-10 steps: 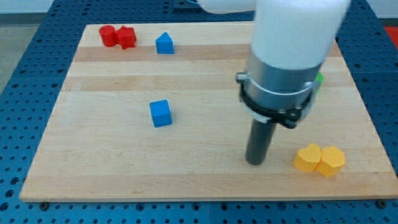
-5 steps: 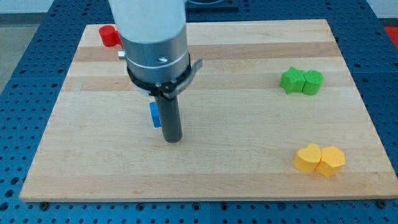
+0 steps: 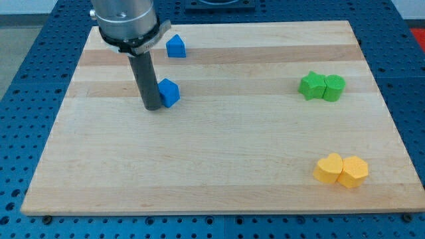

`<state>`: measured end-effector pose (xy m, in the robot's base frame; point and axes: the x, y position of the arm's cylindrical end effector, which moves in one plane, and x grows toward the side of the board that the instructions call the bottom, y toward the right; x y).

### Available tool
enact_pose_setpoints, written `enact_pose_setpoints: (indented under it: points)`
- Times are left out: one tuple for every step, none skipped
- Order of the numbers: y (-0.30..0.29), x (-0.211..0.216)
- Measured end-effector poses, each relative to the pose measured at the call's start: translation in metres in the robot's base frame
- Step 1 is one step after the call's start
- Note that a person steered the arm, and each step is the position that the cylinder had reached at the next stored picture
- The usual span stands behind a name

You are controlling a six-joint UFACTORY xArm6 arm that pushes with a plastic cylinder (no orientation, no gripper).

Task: Push blue cube towards top right of the board

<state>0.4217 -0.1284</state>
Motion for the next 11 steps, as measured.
enact_pose_setpoints:
  points:
    - [0.0, -0.021]
    - [0.003, -0.033]
    - [0.012, -0.037]
    - [0.023, -0.037]
    - [0.04, -0.037]
    - [0.063, -0.037]
    - [0.076, -0.045]
    - [0.093, -0.062]
    - [0.115, -0.065]
    - [0.133, -0.065]
    - [0.152, -0.065]
